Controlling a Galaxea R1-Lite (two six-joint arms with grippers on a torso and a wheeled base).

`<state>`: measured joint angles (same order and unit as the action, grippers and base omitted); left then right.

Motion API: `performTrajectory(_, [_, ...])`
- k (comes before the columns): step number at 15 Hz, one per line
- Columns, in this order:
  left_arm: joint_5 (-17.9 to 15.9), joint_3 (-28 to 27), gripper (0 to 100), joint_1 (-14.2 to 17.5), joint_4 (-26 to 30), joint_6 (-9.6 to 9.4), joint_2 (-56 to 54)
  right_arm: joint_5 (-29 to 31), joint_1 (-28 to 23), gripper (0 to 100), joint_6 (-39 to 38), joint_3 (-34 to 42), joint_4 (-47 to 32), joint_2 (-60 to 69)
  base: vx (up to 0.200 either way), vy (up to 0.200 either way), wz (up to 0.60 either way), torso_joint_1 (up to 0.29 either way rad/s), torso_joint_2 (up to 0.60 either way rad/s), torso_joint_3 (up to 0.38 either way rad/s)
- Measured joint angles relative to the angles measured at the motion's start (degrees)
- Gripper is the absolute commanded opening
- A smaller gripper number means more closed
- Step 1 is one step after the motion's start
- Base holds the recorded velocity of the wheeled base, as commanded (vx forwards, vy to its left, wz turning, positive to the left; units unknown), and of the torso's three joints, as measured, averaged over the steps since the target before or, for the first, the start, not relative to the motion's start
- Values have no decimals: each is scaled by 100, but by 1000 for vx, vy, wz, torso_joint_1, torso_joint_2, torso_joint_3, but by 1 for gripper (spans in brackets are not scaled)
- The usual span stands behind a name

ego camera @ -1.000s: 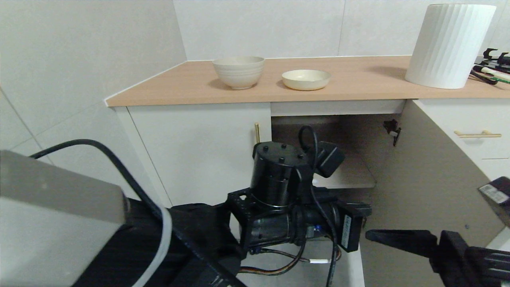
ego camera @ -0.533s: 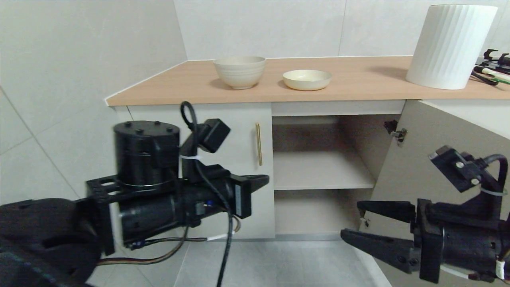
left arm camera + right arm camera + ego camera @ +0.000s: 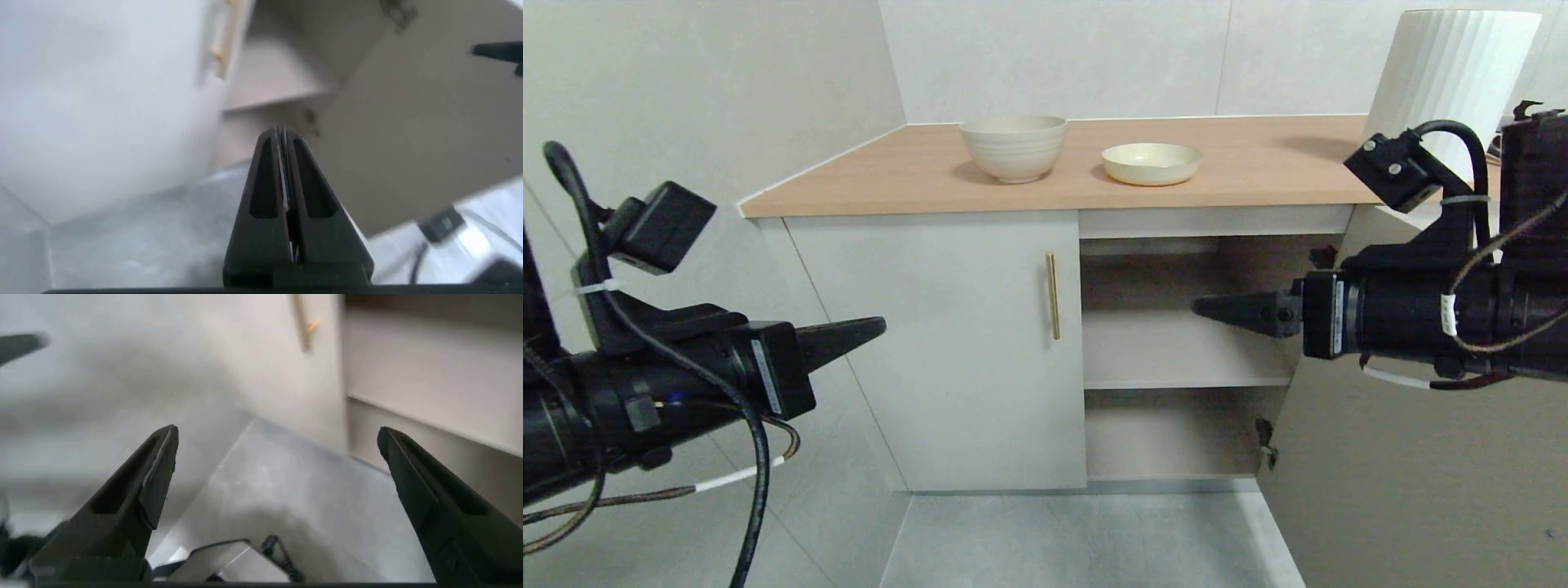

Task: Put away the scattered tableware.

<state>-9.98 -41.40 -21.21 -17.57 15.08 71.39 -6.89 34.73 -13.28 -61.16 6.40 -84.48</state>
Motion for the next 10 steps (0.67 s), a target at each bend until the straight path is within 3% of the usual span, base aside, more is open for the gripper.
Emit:
performTrajectory(2, [-27,-2,100,182,-5,5,-96,205,-15,100,-29,-444,-545,-193,0,0,0,0,0,0])
performTrajectory(10, [-112,-289,100,440,-33,13,-129,288,5,100,-29,-544,-672,-251,0,0,0,0,0,0])
